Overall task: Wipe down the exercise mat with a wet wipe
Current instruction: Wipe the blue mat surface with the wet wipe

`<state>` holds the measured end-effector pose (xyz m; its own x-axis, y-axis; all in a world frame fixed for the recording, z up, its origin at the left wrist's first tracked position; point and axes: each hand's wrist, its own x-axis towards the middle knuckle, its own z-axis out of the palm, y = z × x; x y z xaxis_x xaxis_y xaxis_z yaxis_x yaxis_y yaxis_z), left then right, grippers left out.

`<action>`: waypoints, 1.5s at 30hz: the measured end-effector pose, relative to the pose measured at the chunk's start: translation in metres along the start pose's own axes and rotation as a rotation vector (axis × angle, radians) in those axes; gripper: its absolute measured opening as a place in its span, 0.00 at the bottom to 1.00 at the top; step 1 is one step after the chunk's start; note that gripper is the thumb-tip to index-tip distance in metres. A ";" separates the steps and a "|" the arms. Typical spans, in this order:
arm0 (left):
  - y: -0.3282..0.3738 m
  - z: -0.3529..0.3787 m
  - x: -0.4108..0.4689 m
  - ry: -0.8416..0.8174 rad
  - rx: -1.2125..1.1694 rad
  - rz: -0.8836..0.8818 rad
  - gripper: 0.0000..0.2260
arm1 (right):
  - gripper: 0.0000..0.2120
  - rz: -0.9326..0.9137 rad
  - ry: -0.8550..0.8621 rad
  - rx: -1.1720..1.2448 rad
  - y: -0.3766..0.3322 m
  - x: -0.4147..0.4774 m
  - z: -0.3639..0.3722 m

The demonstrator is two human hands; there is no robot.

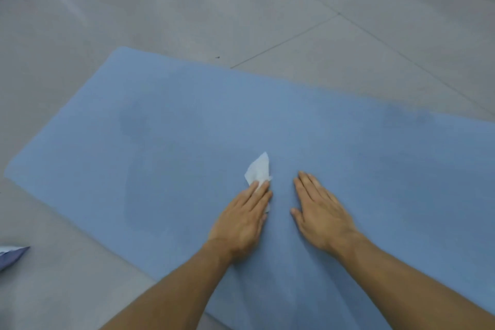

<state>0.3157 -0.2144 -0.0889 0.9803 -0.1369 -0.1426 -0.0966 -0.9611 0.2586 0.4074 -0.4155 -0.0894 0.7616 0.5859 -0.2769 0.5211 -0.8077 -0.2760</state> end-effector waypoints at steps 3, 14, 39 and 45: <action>-0.030 -0.015 -0.010 0.063 -0.006 -0.103 0.22 | 0.34 0.022 -0.025 0.009 -0.011 -0.002 -0.001; -0.084 -0.031 -0.072 0.117 -0.085 -0.381 0.22 | 0.34 -0.006 -0.087 0.029 -0.035 -0.003 0.000; -0.068 0.001 -0.121 0.151 -0.122 -0.528 0.27 | 0.31 -0.168 0.009 0.020 -0.050 -0.012 0.020; -0.008 0.018 -0.123 0.054 -0.161 -0.155 0.25 | 0.31 -0.238 0.008 -0.022 -0.055 -0.013 0.029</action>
<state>0.1929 -0.1943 -0.0906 0.9894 0.0262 -0.1427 0.0803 -0.9183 0.3876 0.3575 -0.3771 -0.0974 0.6193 0.7595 -0.1989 0.6946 -0.6481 -0.3121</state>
